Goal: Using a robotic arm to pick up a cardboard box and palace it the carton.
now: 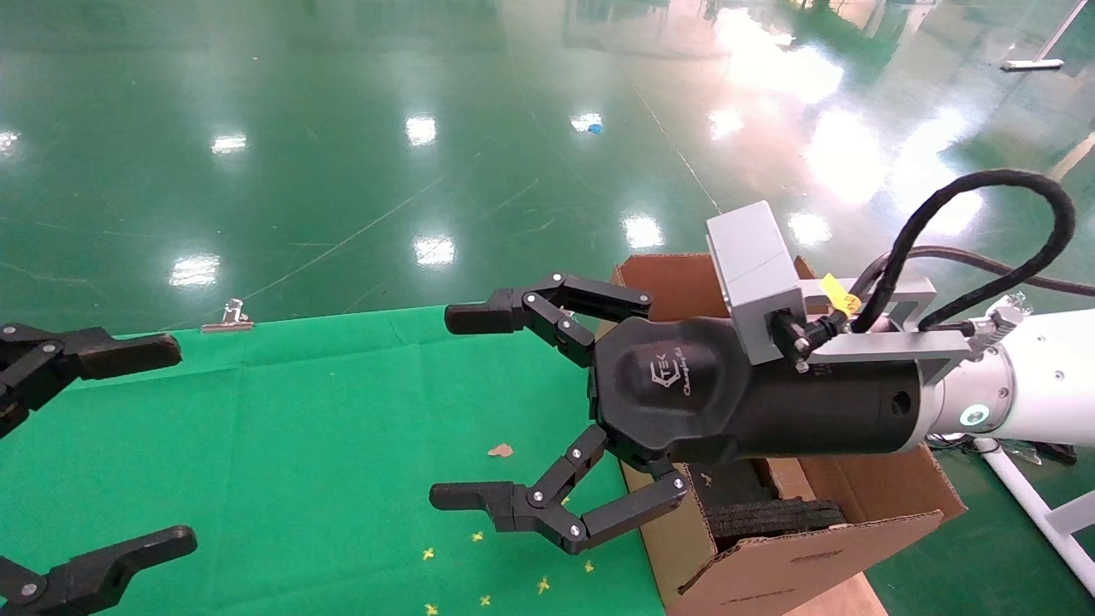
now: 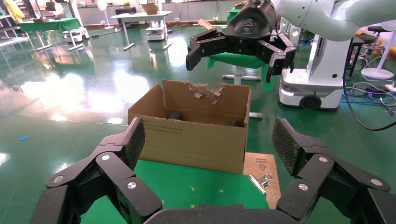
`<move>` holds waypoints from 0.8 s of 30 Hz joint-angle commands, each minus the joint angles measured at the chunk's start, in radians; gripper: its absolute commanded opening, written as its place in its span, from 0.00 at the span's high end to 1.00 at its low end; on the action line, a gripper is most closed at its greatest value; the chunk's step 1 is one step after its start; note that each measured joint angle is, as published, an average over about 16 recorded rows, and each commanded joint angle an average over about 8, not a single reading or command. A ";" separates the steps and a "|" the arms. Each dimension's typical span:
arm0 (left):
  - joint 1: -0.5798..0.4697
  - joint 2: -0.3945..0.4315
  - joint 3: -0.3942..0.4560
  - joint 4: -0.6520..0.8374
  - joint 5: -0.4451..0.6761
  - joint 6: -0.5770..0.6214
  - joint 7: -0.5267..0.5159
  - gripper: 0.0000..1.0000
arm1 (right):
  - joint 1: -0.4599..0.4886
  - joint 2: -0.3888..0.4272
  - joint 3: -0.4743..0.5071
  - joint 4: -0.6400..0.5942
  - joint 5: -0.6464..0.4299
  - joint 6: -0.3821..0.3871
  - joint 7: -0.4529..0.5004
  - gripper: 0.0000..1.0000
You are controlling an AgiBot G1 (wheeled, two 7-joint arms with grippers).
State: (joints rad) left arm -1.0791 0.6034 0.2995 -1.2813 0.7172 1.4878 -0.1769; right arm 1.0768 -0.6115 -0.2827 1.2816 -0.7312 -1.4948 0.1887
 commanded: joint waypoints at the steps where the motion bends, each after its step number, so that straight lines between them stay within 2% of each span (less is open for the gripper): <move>1: 0.000 0.000 0.000 0.000 0.000 0.000 0.000 0.00 | 0.000 0.000 0.000 0.000 0.000 0.000 0.000 0.00; 24: 0.000 0.000 0.000 0.000 0.000 0.000 0.000 0.00 | 0.000 0.000 0.000 0.000 0.000 0.000 0.000 0.00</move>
State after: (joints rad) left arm -1.0791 0.6034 0.2995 -1.2813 0.7172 1.4878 -0.1769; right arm 1.0768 -0.6115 -0.2827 1.2816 -0.7312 -1.4948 0.1887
